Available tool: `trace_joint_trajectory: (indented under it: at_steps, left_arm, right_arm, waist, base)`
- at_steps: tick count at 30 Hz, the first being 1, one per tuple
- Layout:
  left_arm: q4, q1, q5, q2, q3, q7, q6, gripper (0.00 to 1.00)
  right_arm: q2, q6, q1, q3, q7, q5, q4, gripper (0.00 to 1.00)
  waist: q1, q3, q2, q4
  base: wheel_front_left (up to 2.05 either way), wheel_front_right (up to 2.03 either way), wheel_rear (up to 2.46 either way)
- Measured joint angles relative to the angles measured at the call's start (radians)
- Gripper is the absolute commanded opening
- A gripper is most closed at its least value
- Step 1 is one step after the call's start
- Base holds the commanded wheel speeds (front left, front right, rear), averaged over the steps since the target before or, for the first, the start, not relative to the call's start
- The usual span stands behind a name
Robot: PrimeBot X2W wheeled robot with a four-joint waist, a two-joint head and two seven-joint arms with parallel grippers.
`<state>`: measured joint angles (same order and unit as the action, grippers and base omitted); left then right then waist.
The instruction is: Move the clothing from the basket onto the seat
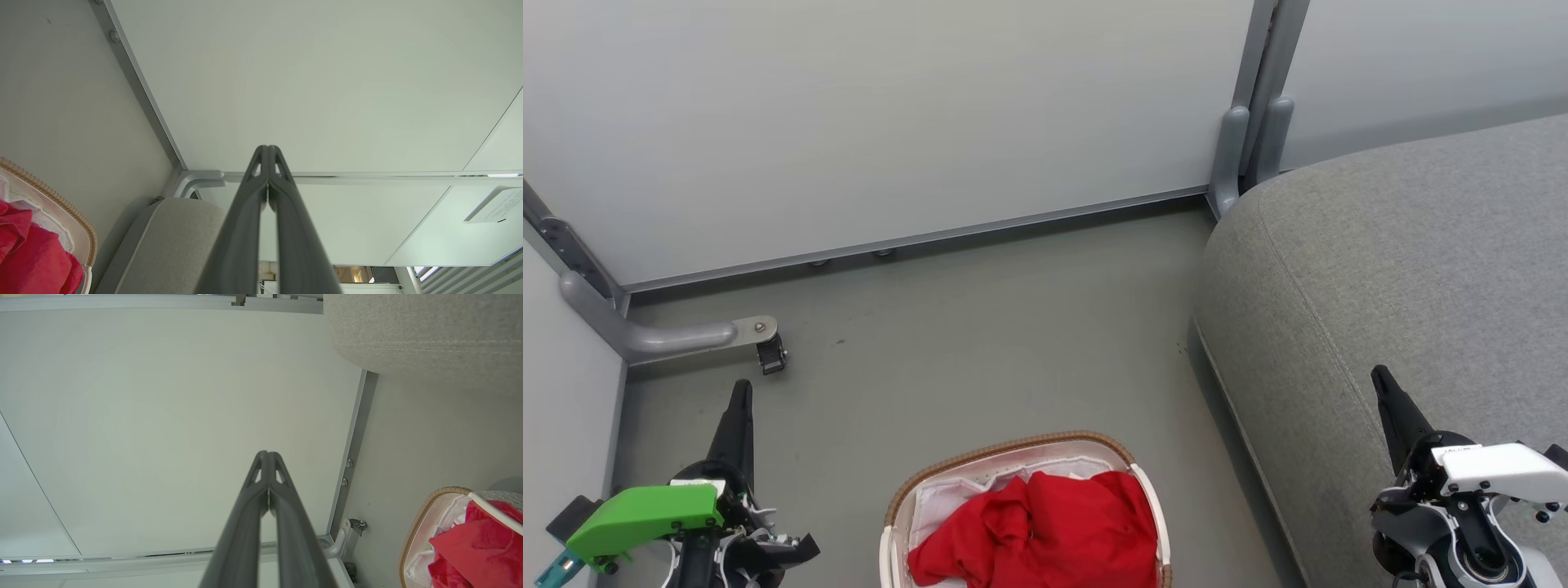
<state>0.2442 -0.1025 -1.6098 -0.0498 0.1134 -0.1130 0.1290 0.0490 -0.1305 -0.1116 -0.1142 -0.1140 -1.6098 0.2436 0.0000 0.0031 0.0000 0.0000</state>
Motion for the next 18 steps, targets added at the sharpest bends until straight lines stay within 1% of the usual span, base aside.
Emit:
trace_joint_trajectory:
  at_steps: [18]
  left_arm:
    - [0.0, 0.0, 0.0, 0.0, 0.0, 0.0, 0.0, 0.0]
  right_arm:
    - [0.0, 0.0, 0.0, 0.0, 0.0, 0.0, 0.0, 0.0]
  waist:
    - [0.0, 0.0, 0.0, 0.0]
  base:
    - [0.0, 0.0, 0.0]
